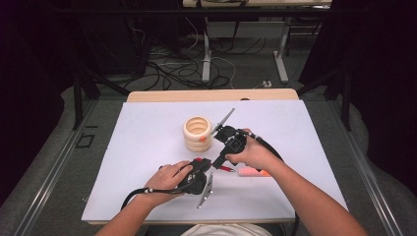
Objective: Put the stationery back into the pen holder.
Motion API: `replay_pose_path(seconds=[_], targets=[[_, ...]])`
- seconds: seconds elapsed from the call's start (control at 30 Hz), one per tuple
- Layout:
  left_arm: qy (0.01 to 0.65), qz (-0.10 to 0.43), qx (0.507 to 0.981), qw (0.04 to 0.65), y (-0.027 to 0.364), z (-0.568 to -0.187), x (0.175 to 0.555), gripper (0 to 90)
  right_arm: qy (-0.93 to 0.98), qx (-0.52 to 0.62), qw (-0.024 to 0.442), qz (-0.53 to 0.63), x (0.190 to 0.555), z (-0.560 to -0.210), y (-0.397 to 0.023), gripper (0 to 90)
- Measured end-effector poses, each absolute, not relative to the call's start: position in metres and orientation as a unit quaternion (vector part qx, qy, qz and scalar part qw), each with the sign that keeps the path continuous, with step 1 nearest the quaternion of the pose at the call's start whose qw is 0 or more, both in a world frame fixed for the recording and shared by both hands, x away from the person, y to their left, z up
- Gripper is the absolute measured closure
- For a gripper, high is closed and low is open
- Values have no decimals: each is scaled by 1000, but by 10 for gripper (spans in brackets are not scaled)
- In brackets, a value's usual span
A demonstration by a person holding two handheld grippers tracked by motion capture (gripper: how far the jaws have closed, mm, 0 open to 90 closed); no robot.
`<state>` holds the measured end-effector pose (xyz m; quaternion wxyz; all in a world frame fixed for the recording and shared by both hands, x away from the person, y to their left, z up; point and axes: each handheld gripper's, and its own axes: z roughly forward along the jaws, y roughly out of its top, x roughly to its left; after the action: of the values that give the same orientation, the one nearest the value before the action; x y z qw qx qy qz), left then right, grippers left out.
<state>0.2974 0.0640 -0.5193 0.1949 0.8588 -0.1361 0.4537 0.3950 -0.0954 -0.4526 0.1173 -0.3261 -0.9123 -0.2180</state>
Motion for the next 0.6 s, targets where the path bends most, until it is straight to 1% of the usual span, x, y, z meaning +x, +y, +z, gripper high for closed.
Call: replay_pose_path(seconds=[0.27, 0.47, 0.5, 0.53, 0.57, 0.6], targets=[[-135, 449, 863, 190, 64, -518, 298, 796, -908, -333, 126, -218, 394, -453, -94, 797], [-118, 452, 861, 200, 65, -518, 297, 798, -910, -322, 122, -233, 395, -454, -96, 795], [-126, 449, 864, 191, 65, -516, 298, 798, -908, -325, 124, -232, 394, -453, -96, 794], [-117, 449, 863, 198, 65, -517, 298, 798, -903, -325, 116, -256, 393, -456, -96, 794], [-116, 450, 863, 200, 65, -517, 298, 798, -907, -326, 118, -237, 393, -453, -96, 793], [-116, 449, 863, 201, 65, -517, 298, 798, -907, -323, 117, -243, 394, -454, -97, 778]])
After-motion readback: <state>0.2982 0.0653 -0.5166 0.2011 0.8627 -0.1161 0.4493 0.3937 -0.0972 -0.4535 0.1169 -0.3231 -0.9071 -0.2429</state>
